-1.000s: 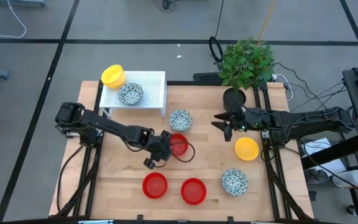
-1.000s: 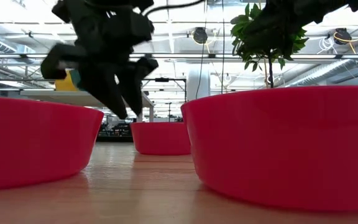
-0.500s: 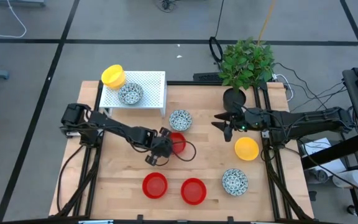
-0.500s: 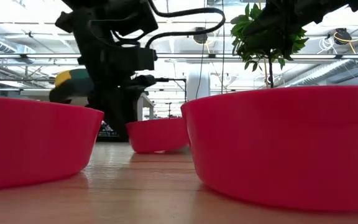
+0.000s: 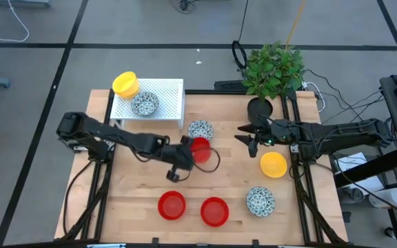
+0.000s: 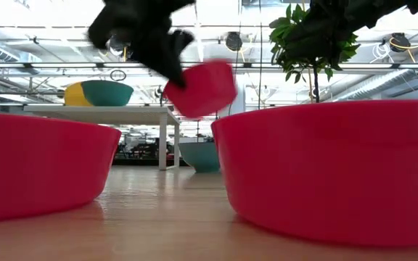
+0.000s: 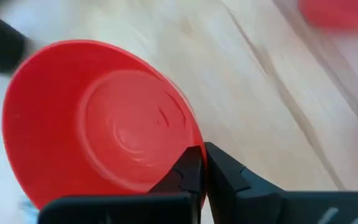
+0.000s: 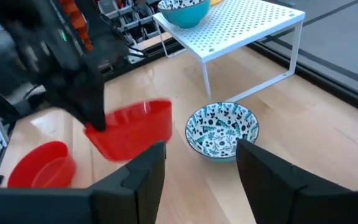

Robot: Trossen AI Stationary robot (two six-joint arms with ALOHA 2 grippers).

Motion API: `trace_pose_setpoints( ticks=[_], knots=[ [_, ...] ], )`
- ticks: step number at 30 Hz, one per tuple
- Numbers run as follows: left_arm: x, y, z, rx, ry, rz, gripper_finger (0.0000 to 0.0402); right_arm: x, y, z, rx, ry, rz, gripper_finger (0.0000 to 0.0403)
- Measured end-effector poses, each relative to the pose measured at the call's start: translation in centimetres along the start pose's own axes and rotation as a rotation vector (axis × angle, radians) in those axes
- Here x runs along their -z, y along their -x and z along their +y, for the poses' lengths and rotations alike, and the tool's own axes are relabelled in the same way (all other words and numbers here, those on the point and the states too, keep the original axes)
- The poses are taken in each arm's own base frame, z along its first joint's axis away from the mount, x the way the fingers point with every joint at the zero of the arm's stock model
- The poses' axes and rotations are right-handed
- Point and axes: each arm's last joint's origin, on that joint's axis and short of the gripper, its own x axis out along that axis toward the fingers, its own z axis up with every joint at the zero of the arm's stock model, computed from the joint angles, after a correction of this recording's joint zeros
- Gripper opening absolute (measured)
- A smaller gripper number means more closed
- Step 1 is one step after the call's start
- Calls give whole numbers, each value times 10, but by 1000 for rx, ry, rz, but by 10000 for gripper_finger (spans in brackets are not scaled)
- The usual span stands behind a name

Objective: Pick & Place Mini bowls
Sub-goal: Put the red bowl on the shelf

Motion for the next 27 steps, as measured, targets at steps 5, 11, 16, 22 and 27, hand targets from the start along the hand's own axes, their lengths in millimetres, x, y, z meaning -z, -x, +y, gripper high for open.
trace_pose_setpoints(
  ticks=[5, 11, 16, 22, 27],
  knots=[
    [-16, 35, 42, -159, 65, -75, 16, 0, 0, 0, -1, 5, -2, 185],
    [-1, 59, 104, -362, 197, 39, 12, -1, 0, 0, -3, 4, -7, 185],
    [30, 73, 148, -435, 347, 134, 25, -1, 0, 0, -3, 4, -7, 185],
    [76, 77, 184, -359, 546, 181, 6, -1, 0, 0, 3, 17, -10, 185],
    [104, 69, 200, -343, 624, 263, 20, -1, 0, -1, 46, 25, -28, 185]
  ],
)
